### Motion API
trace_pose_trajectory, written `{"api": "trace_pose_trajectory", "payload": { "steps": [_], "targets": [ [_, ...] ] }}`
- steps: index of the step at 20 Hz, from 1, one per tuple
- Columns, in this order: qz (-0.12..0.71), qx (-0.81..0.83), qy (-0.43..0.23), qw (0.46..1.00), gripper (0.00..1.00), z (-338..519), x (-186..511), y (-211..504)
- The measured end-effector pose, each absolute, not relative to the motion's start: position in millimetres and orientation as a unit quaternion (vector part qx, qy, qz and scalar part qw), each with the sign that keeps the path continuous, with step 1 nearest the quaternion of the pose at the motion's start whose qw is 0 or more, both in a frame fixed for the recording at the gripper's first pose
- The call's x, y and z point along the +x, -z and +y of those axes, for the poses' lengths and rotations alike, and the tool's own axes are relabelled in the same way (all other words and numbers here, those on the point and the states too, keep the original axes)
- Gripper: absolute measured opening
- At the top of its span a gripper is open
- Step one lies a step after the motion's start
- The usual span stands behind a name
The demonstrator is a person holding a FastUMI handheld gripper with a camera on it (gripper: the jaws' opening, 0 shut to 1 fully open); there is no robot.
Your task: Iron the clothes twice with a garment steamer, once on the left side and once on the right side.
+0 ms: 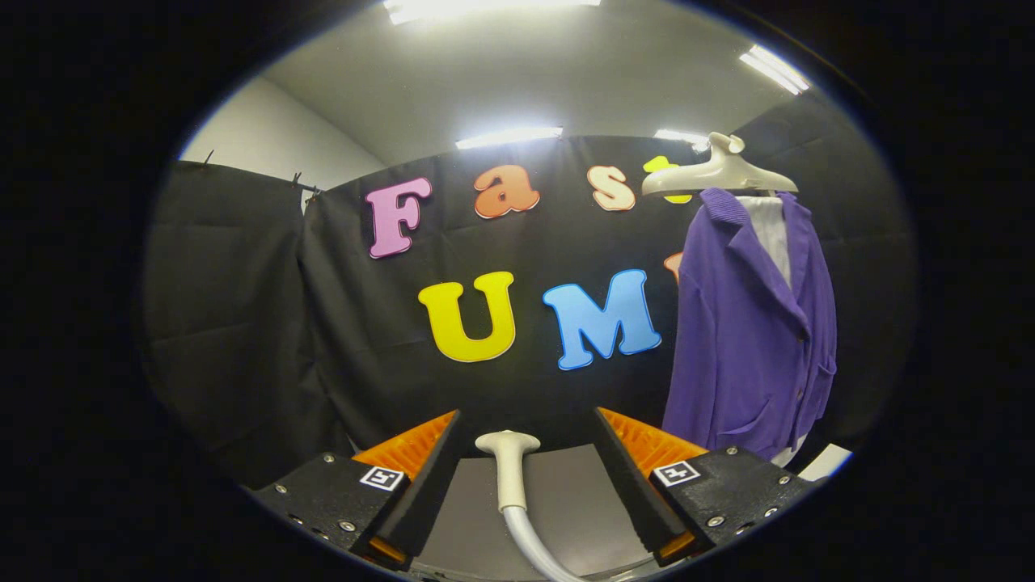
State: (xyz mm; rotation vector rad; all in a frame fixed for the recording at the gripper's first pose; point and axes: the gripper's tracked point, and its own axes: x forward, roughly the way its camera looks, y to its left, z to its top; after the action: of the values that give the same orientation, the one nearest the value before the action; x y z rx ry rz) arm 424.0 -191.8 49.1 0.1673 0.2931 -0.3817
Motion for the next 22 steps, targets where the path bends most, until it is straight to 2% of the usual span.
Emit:
{"api": "trace_pose_trajectory", "payload": {
  "steps": [8, 16, 19, 22],
  "targets": [
    [0.262, 0.106, 0.207, 0.937, 0.96, -218.0, 493.8, 48.4],
    [0.369, 0.167, 0.209, 0.890, 0.96, -222.0, 518.1, 132.4],
    [0.385, 0.191, 0.206, 0.879, 0.93, -219.3, 522.1, 141.6],
    [0.394, 0.213, 0.196, 0.872, 0.86, -213.0, 526.0, 146.2]
  ]
}}
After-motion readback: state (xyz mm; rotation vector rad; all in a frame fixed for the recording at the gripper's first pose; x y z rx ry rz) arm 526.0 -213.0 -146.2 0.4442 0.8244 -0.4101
